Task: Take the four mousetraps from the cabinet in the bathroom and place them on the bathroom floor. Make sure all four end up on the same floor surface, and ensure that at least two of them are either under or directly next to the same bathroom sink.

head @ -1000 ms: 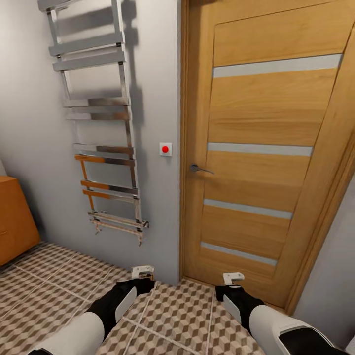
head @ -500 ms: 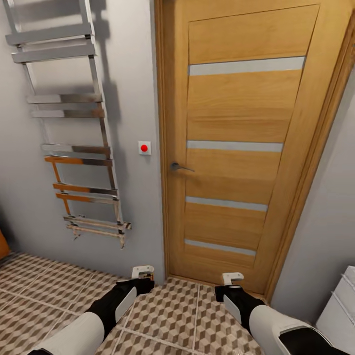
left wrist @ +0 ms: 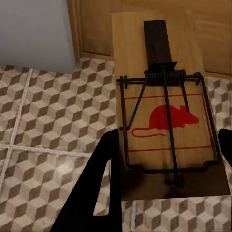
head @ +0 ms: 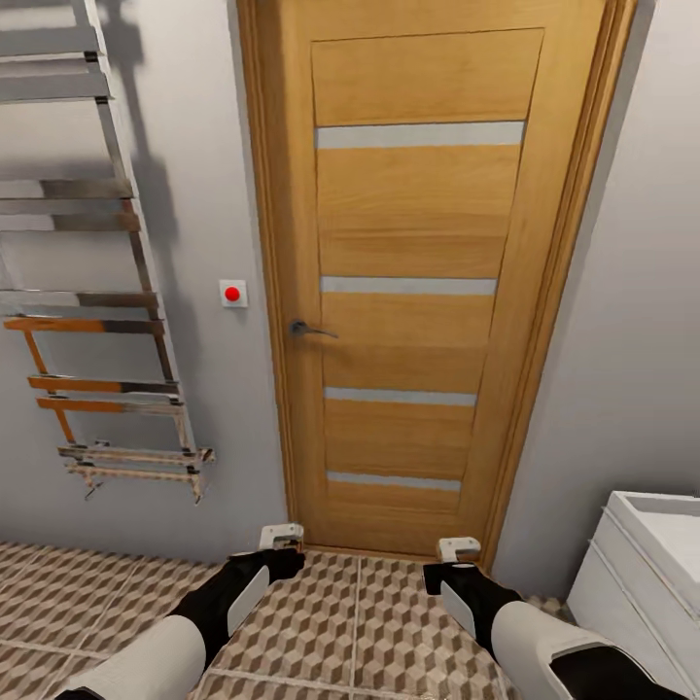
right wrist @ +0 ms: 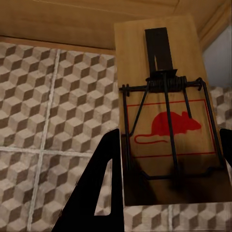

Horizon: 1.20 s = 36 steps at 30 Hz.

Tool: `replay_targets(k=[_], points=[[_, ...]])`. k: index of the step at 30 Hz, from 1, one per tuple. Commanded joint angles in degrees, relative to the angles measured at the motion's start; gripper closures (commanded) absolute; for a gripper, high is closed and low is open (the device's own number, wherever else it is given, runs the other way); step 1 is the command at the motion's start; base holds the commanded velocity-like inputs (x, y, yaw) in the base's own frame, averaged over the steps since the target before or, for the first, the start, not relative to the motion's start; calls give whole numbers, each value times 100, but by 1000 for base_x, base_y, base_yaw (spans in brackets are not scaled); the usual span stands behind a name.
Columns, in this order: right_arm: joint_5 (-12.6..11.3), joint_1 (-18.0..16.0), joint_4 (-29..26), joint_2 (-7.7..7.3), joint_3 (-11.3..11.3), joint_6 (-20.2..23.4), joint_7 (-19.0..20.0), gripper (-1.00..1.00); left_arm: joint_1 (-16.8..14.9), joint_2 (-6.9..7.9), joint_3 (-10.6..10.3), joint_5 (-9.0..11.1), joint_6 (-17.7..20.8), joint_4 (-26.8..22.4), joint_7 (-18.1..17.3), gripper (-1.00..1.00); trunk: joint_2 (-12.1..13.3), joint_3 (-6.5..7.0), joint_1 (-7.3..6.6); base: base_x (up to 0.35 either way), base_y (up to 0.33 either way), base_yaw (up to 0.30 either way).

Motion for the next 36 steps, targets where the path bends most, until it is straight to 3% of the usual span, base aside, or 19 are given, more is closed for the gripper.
replay_targets(k=[1, 36], points=[[-66, -3, -10, 1, 50, 31, -26, 100, -3, 6, -47, 53, 23, -14, 63, 100, -4, -6, 0, 0, 0, -292], [-66, 1, -9, 13, 50, 31, -33, 100, -3, 6, -51, 53, 23, -13, 63, 100, -4, -6, 0, 0, 0, -293]])
